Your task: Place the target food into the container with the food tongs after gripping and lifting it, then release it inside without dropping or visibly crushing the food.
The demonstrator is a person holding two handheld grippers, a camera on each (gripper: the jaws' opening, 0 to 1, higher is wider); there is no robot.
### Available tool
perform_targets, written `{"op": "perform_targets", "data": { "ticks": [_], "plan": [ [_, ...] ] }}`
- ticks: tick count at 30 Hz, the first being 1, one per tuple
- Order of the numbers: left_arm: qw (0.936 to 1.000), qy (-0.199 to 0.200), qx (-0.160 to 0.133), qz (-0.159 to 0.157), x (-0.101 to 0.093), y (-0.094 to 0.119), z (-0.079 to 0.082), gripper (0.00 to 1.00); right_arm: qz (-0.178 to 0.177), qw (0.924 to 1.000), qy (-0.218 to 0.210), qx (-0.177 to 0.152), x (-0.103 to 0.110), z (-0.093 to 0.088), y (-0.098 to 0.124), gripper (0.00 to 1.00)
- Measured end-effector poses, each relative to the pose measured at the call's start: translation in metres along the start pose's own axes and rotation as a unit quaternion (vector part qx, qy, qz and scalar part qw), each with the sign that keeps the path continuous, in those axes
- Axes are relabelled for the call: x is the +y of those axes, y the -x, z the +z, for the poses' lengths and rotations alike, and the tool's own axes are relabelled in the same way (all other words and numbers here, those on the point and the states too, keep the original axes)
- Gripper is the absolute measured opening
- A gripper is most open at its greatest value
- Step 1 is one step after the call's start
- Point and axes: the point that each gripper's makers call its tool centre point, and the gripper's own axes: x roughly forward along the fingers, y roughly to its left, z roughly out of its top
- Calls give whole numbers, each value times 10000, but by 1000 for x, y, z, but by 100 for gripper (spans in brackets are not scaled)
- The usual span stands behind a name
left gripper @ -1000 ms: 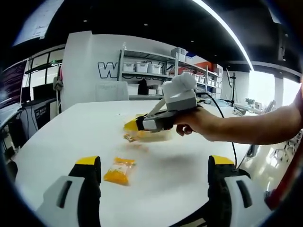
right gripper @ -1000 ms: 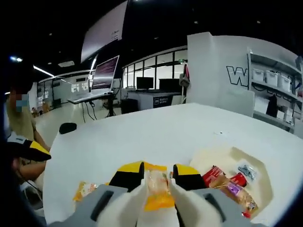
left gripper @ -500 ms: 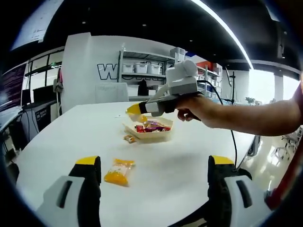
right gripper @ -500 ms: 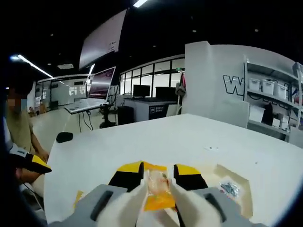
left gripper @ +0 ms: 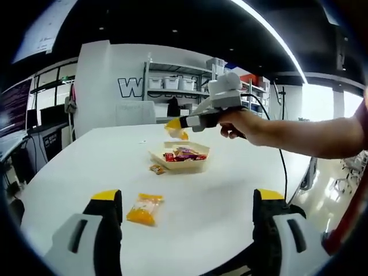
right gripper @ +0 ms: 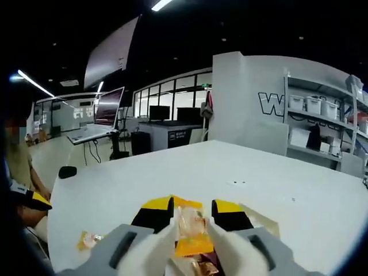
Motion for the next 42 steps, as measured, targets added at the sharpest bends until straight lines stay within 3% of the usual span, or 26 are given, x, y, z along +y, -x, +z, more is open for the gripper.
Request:
{"op": "perform_targets", "data": {
  "ticks": [12,20,31,42],
  "plan": [
    [10000,-83,23,29,2,-3,2,92,-366,9988,-245,-212,-37,6,10,21],
    [9999,-77,73,32,2,-6,0,92,-360,9984,-399,-191,-40,-2,11,21],
    [9999,-93,110,-5,0,-9,-3,92,-192,9989,-375,-195,-19,-4,6,22],
    [9999,-126,113,-24,4,-6,-2,92,295,9989,-339,-95,35,-14,-13,22]
  ]
}}
